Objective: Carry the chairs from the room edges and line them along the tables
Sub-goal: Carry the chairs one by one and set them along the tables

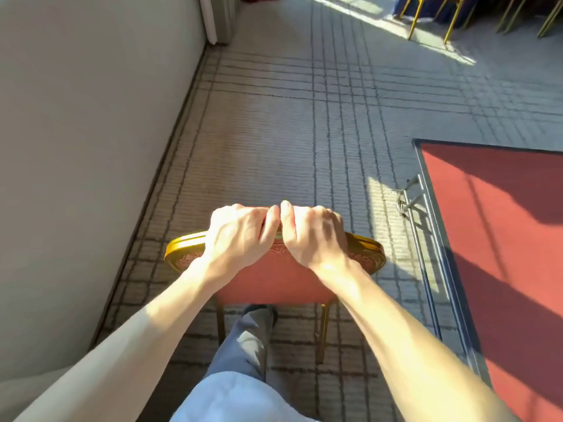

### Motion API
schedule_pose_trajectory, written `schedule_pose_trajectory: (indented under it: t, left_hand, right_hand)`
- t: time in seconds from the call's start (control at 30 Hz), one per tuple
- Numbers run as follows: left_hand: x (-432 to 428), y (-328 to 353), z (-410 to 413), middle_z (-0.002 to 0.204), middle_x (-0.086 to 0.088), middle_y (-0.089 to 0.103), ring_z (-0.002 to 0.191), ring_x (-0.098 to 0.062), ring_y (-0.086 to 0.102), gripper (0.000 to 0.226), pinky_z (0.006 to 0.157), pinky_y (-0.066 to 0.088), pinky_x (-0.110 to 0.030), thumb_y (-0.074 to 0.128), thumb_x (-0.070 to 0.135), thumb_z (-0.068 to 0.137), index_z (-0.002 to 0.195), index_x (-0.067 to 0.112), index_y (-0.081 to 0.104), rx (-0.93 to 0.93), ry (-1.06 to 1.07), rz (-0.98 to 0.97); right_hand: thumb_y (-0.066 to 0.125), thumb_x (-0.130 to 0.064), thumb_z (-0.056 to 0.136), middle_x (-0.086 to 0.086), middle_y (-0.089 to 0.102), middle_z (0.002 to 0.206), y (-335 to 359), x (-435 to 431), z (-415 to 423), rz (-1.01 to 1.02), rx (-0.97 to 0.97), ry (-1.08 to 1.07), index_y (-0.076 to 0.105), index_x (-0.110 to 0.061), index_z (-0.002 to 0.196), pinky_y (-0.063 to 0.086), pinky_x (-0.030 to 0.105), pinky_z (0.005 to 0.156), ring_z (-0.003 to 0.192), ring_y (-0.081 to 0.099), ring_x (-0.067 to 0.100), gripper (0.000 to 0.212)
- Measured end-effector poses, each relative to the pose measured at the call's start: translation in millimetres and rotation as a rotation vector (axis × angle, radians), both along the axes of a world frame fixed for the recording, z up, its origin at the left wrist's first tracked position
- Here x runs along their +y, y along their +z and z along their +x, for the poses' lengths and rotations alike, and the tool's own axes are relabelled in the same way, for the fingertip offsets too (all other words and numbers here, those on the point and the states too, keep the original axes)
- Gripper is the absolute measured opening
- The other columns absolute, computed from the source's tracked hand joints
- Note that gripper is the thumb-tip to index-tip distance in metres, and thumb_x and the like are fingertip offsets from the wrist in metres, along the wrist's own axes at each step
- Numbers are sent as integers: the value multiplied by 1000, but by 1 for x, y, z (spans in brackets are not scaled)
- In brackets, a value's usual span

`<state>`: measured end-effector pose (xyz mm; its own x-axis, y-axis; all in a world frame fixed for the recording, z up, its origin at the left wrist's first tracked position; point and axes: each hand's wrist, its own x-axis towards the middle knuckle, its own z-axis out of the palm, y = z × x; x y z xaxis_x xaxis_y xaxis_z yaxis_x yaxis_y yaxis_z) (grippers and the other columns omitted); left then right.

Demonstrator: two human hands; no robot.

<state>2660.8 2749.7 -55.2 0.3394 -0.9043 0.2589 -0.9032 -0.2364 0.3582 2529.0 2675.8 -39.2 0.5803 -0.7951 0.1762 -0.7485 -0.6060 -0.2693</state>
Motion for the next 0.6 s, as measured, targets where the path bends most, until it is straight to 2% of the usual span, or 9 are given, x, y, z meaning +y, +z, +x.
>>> schedule_pose_trajectory:
  t: [0.07, 0.13, 0.23, 0.33, 0.43, 0.53, 0.6]
  left_hand:
    - [-44, 10, 15, 47, -3, 54, 50, -26, 59, 57, 51, 42, -32, 28, 47, 98, 49, 18, 38, -90, 68, -16]
    - [-98, 20, 40, 53, -7, 58, 59, -30, 62, 59, 57, 44, -35, 25, 49, 97, 49, 17, 32, -38, 70, 20]
    - [-170, 29, 86, 59, -9, 59, 71, -32, 63, 60, 61, 38, -35, 29, 47, 100, 52, 13, 42, 25, 38, 64]
    - [-231, 24, 128, 65, -11, 63, 74, -32, 64, 61, 59, 32, -33, 25, 48, 99, 63, 9, 54, -21, -16, 53]
    - [-294, 32, 162, 76, -14, 67, 80, -34, 64, 61, 62, 35, -33, 19, 49, 93, 75, 7, 58, -49, -85, 68]
    - [-342, 39, 186, 82, -11, 68, 83, -37, 64, 55, 62, 42, -35, 23, 46, 97, 81, 10, 61, -75, -154, -6]
    - [-370, 45, 199, 81, -12, 68, 83, -36, 64, 56, 60, 38, -35, 23, 47, 96, 81, 11, 62, -89, -156, -11]
  right_hand:
    - [28, -42, 104, 13, 72, 77, 8, -41, 21, 34, -38, 24, 71, -13, 79, 46, 37, 68, 80, 68, 36, 57]
    - [31, -40, 105, 16, 73, 85, 17, -96, 50, 48, -73, 23, 71, -10, 83, 46, 38, 72, 88, 67, 38, 55]
    - [32, -41, 104, 17, 73, 91, 17, -168, 98, 73, -69, 12, 71, -9, 85, 46, 38, 76, 94, 66, 38, 54]
    - [31, -43, 103, 19, 72, 88, 12, -232, 132, 68, -77, 2, 70, -7, 83, 49, 39, 74, 91, 67, 39, 56]
    - [28, -43, 103, 22, 71, 85, 18, -287, 163, 129, -68, 40, 68, -5, 80, 48, 40, 72, 86, 66, 40, 60]
    - [30, -35, 105, 22, 69, 79, 29, -335, 183, 86, -107, 82, 65, -5, 72, 41, 36, 64, 80, 66, 40, 57]
    - [30, -36, 105, 22, 69, 77, 38, -362, 193, 69, -121, 85, 59, -11, 65, 34, 32, 61, 78, 65, 40, 55]
